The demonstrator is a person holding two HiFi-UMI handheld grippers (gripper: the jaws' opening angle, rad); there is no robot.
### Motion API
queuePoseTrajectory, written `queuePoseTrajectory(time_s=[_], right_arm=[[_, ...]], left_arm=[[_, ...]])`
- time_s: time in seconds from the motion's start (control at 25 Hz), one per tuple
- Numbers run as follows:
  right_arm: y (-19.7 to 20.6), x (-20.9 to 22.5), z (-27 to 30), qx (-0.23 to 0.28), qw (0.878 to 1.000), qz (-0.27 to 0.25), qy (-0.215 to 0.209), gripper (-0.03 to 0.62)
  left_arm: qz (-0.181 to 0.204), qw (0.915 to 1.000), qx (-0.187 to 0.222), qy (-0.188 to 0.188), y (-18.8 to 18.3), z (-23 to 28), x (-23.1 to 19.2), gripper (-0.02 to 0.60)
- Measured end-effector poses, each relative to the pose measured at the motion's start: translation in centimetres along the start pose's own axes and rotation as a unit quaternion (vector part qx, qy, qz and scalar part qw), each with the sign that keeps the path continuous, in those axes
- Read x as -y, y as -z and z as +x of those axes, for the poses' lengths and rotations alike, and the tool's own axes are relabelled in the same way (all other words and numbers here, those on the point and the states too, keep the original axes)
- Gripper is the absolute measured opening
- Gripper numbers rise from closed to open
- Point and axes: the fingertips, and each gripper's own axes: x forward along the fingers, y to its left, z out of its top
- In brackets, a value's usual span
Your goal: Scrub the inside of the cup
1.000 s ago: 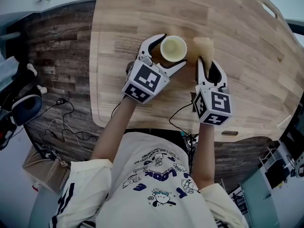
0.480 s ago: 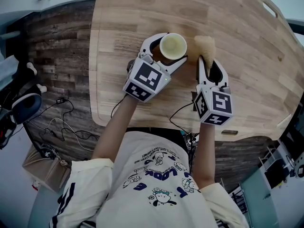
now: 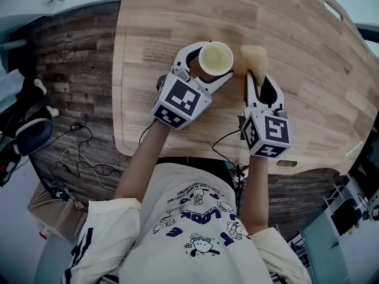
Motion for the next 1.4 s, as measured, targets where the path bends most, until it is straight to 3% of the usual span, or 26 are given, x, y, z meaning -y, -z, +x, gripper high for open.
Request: queuePoseTrajectory(time_s=[0.32,0.64,1.08,1.4], right_arm=[[-3.5,-2.4,-3.3,0.044,0.999,-0.009,-0.025,0.107],[-6.8,-7.4,-8.6,0.075,0.990,-0.084,-0.088,0.109],[-5.5,-11.5,-12.0,0.025,0.974,-0.179,-0.138,0.107],[-4.9,-12.9,-13.4,0.001,0.956,-0.243,-0.167,0.107]], left_arm=[[0.021,0.9998,-0.001,-0.006,-0.9,-2.1,0.9,0.359],[0.041,0.9991,-0.001,0.004,-1.8,-4.6,2.7,0.359],[0.092,0.9951,-0.003,0.037,-2.8,-7.7,6.7,0.359],[0.126,0.9912,-0.013,0.038,-2.8,-9.9,8.0,0.359]])
